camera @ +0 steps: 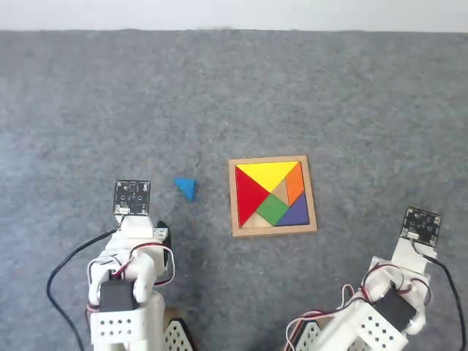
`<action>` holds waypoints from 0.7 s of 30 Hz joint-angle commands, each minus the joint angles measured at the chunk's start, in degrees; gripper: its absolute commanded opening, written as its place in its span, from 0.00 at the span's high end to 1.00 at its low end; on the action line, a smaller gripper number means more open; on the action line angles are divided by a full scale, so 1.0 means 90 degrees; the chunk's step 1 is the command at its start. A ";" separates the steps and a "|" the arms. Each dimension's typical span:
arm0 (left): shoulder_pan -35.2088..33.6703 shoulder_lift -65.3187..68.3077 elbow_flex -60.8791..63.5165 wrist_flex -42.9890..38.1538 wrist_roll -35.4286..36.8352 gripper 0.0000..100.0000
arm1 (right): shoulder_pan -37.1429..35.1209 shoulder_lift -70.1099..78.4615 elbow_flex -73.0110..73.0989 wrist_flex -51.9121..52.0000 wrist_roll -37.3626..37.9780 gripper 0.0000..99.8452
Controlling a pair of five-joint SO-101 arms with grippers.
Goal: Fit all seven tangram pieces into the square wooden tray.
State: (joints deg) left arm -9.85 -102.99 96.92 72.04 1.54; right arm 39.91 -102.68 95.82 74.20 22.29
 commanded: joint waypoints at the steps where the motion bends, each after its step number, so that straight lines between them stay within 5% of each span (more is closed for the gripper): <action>1: -0.0020 -0.0117 -0.0054 0.0029 0.0068 0.91 | 0.0054 -0.0005 0.0078 0.0044 -0.0049 0.99; 21: 0.1289 -0.0117 -0.0054 0.0020 0.0049 0.91 | 0.0054 -0.0005 0.0078 0.0044 -0.0049 0.99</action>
State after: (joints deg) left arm -1.23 -102.99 96.92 72.04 1.54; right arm 39.91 -102.68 95.82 74.20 22.29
